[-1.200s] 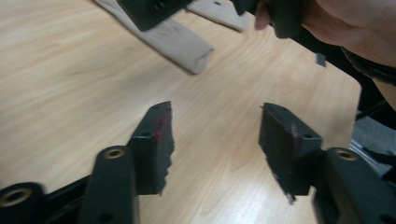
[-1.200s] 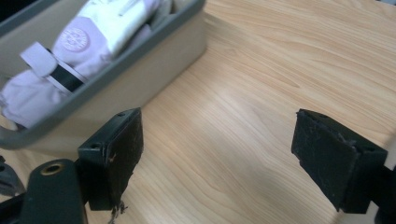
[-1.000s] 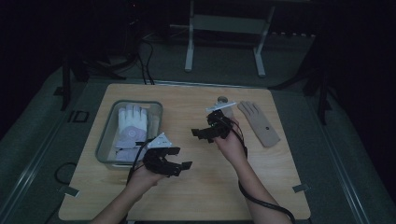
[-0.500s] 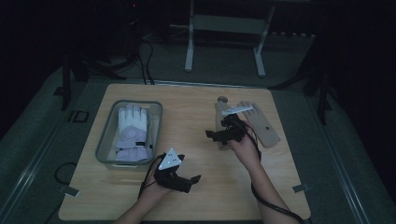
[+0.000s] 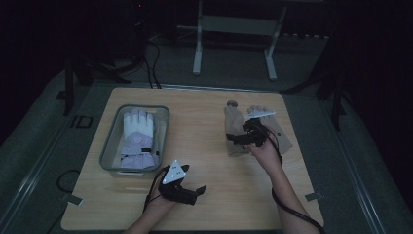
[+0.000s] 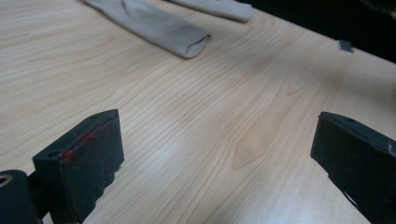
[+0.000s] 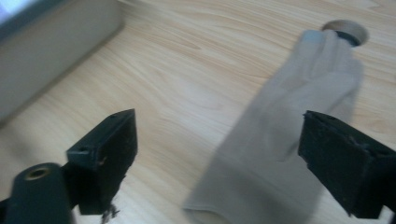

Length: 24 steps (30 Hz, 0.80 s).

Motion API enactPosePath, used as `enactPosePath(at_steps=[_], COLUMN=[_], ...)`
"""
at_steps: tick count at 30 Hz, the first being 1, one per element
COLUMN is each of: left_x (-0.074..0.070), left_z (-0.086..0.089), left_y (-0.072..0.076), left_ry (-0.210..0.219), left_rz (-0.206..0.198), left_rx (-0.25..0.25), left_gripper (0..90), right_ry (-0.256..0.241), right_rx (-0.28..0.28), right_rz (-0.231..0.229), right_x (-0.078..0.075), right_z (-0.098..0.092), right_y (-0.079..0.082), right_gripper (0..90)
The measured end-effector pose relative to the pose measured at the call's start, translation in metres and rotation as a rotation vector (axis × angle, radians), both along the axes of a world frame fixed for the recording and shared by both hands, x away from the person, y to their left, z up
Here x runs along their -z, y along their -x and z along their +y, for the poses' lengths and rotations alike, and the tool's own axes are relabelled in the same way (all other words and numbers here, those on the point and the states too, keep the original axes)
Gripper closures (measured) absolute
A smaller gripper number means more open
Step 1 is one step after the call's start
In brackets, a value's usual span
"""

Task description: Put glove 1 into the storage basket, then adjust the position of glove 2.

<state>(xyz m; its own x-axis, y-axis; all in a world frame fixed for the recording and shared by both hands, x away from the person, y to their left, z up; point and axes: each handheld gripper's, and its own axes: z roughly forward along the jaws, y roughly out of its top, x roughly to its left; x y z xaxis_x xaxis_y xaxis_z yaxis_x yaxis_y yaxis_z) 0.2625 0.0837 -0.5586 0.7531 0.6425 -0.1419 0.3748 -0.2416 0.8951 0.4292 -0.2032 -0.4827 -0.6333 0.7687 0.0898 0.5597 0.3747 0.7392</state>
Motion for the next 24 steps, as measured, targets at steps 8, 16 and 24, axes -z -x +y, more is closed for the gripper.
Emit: enactPosePath(at_steps=[8, 16, 24], left_x=[0.002, 0.0, 0.003], left_z=[0.008, 0.014, 0.013], left_y=[-0.001, 0.001, 0.002], left_ry=[0.025, 0.027, 0.014], left_rz=[-0.002, -0.023, -0.03], left_rx=[-0.052, -0.086, -0.083], left_gripper=[2.8, 2.8, 2.8], right_ry=[0.006, 0.042, 0.088], right_rx=[0.061, 0.088, 0.119], right_rz=[-0.002, 0.0, 0.023], right_x=[0.01, 0.017, 0.024], right_z=[-0.004, 0.009, 0.021], right_y=[-0.022, -0.038, -0.054], right_gripper=[24.8, 31.1, 36.8])
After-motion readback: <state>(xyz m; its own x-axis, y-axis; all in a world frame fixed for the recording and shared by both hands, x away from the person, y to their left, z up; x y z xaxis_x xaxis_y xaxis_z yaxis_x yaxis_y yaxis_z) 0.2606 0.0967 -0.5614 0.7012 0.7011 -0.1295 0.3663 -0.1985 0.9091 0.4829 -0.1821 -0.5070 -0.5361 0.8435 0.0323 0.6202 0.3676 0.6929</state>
